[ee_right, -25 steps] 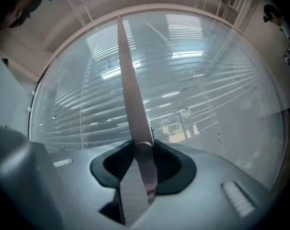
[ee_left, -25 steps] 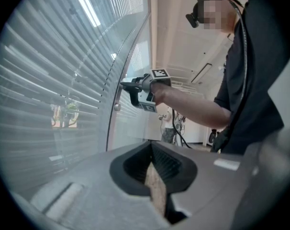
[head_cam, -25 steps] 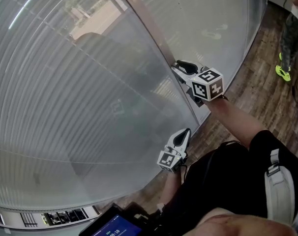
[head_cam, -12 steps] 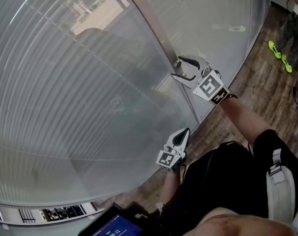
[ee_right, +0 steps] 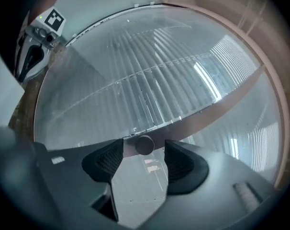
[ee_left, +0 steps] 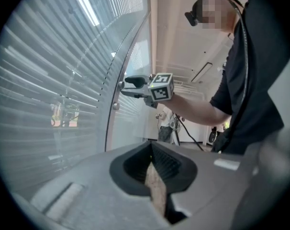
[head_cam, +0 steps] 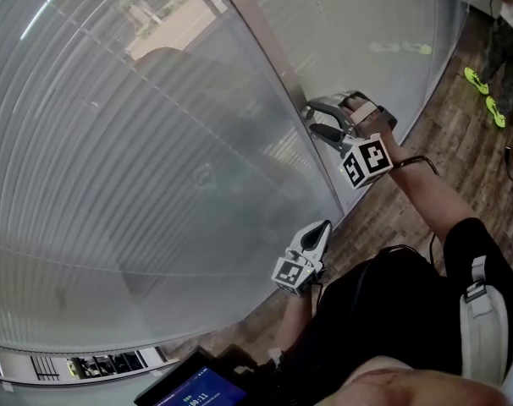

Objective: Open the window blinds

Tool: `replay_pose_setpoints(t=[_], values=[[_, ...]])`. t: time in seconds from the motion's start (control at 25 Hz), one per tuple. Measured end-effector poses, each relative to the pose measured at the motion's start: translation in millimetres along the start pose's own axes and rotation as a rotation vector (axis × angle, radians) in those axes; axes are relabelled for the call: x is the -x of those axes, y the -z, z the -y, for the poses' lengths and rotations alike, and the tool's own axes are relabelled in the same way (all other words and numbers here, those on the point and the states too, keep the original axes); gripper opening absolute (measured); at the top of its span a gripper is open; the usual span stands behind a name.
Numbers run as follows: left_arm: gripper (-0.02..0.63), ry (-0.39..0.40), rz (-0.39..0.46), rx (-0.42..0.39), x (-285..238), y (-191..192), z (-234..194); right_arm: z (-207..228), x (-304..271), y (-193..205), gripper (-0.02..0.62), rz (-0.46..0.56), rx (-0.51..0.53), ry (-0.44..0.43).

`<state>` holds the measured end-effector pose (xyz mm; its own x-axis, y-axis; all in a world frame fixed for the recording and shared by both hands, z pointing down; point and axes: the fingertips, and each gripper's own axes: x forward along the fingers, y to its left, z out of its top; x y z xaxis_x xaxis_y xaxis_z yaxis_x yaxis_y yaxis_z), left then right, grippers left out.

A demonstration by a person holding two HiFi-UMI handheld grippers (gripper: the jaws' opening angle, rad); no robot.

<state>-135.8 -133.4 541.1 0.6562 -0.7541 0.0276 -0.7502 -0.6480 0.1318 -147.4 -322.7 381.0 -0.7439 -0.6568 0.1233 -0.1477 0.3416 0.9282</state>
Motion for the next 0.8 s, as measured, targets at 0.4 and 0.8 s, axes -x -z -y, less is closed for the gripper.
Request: replay_pose_setpoints(t=[0.4, 0.8], values=[[0.002, -0.006, -0.007, 0.008, 3, 3, -2, 2, -9, 0, 0.249, -0.02, 0.077, 0.017], [0.002, -0.005, -0.003, 0.015, 1, 5, -6, 4, -12, 0, 0.17, -0.044, 0.152, 0.044]])
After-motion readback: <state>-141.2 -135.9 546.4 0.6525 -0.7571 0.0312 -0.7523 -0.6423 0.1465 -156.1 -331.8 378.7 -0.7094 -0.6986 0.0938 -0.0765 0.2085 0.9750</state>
